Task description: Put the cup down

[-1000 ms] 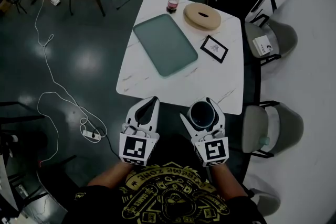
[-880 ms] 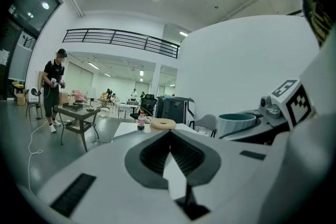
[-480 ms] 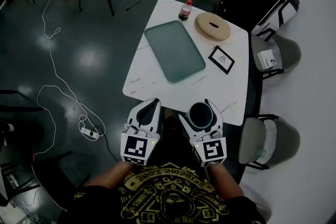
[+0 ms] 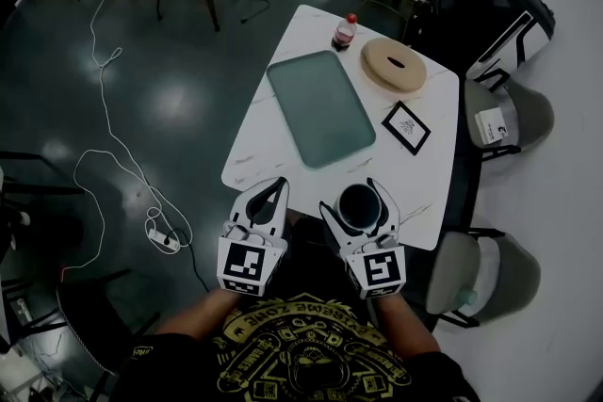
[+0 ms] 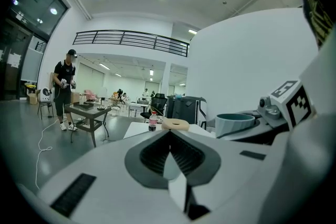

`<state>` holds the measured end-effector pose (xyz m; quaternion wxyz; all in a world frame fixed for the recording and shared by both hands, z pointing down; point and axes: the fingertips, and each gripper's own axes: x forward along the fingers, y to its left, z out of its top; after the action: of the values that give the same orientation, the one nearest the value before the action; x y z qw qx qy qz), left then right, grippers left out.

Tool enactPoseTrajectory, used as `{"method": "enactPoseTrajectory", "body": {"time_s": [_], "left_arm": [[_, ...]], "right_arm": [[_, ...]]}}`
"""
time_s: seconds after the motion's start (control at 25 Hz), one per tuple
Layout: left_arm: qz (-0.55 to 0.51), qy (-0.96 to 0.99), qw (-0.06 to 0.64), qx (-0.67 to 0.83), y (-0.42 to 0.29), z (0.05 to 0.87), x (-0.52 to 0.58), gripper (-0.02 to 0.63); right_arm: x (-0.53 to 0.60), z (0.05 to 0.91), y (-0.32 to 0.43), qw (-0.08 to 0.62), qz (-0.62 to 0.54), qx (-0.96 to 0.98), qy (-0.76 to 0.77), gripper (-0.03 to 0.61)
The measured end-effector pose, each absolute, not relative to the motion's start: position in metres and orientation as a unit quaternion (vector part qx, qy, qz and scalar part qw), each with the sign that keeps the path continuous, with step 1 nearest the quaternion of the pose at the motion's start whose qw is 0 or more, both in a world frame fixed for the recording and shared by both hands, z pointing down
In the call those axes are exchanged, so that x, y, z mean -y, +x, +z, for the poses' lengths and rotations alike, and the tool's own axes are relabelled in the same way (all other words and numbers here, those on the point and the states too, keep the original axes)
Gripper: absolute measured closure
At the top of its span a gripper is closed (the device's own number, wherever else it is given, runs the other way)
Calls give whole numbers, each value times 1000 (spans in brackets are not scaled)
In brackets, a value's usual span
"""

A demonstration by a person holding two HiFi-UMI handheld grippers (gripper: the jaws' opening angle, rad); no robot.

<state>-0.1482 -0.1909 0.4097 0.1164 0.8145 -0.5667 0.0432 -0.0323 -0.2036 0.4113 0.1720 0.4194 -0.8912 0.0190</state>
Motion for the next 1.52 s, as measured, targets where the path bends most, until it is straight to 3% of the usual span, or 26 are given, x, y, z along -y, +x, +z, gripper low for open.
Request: {"method": "enactPoseTrajectory", "body": {"time_s": [1.52], "left_arm": [[111,749,192,625,-147,497,352,603]], "right_arm": [[398,512,-60,161,74,922,343,186]]}}
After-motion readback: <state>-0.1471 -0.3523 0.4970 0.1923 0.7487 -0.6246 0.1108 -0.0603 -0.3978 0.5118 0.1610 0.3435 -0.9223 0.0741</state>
